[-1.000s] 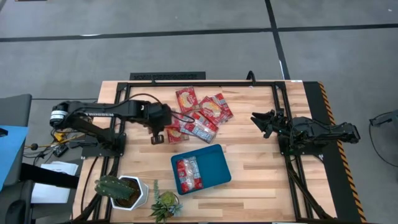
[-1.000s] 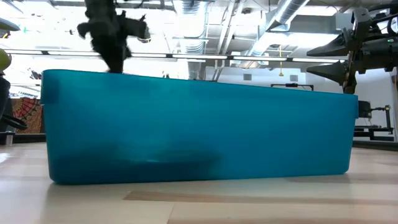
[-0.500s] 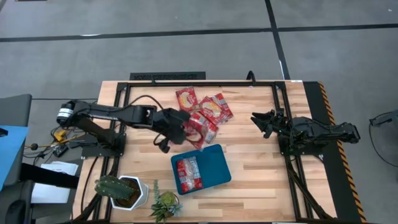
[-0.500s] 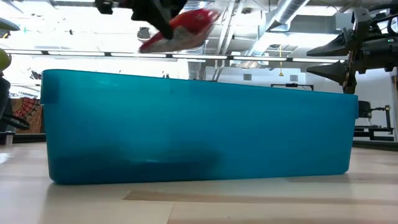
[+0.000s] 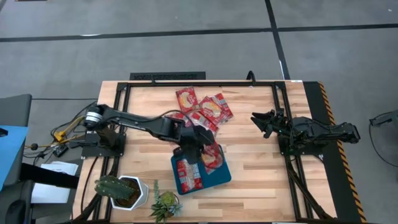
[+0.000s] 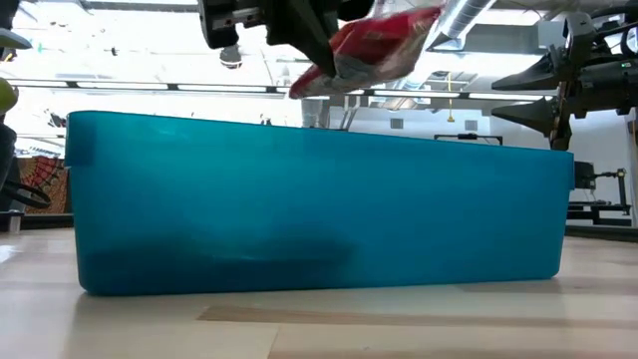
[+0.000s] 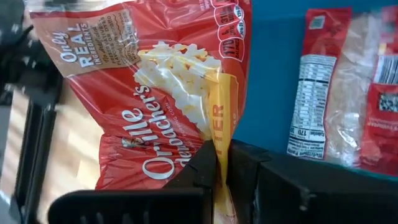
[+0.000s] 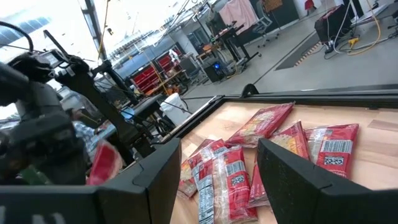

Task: Sort popcorn bags into baskets
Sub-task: Put the popcorn bag into the blue bin

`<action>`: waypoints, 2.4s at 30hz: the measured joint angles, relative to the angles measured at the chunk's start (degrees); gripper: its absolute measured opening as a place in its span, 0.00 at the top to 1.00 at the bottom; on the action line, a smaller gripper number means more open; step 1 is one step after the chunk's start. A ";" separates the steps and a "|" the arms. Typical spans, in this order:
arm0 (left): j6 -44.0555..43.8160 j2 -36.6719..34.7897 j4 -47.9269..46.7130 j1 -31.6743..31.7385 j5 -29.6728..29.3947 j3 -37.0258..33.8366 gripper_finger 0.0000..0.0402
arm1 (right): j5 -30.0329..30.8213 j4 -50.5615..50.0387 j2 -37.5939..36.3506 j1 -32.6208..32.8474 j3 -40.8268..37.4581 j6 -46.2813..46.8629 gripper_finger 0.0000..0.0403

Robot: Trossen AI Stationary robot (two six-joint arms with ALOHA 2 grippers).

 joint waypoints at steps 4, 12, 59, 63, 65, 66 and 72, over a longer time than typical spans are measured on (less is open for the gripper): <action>2.98 2.34 -0.81 -0.02 3.37 1.46 0.99 | 0.01 -0.02 0.00 0.00 0.00 0.00 0.42; 8.47 4.15 -1.16 -1.26 4.88 1.69 0.98 | -0.03 -0.07 0.00 0.00 0.00 -0.07 0.42; 11.05 9.52 2.21 -0.57 8.51 1.60 0.95 | -0.23 -0.11 0.83 0.11 0.00 -0.20 0.42; 10.39 9.52 2.67 -0.29 9.00 1.60 0.92 | -0.23 -0.11 0.83 0.11 0.00 -0.20 0.42; 10.26 9.52 3.01 -0.08 9.71 1.60 0.89 | -0.23 -0.11 0.83 0.11 0.00 -0.20 0.42; 10.25 9.52 3.24 0.03 10.20 1.60 0.88 | -0.23 -0.11 0.83 0.11 0.00 -0.20 0.42; 10.28 9.52 3.88 0.60 10.50 1.60 0.74 | -0.23 -0.11 0.83 0.11 0.00 -0.22 0.42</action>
